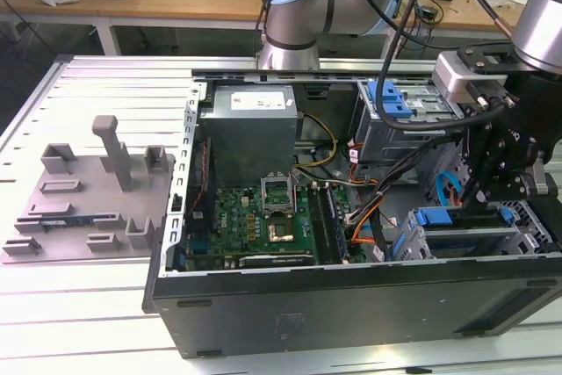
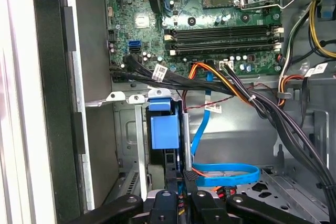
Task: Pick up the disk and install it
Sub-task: 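Insert the second disk wire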
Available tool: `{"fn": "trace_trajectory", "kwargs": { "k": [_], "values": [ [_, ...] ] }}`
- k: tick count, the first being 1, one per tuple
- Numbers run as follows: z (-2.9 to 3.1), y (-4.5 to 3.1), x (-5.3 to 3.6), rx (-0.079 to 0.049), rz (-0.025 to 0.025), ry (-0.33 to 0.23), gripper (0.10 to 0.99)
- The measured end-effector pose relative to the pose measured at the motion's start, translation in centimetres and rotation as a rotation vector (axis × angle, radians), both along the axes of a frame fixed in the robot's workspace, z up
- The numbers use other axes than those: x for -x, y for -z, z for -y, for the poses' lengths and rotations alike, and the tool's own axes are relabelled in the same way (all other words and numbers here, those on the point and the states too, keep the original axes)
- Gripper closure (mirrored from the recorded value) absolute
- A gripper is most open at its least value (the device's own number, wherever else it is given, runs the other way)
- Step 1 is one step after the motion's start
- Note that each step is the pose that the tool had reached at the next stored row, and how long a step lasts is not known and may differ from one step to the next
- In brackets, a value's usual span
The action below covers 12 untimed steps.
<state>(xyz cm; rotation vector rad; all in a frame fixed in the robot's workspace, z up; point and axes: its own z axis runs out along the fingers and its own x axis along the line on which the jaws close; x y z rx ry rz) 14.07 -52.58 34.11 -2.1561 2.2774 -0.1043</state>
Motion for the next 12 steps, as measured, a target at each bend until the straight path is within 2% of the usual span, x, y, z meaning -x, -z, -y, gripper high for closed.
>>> {"fn": "trace_trajectory", "kwargs": {
  "k": [3,7,12],
  "values": [
    [0.00,-0.09,0.00,-0.001,-0.0005,0.000,0.925],
    [0.00,-1.08,0.00,0.001,-0.0007,0.000,0.925],
    [0.00,-0.94,0.17,0.005,-0.0007,-0.001,0.925]
  ]
}}
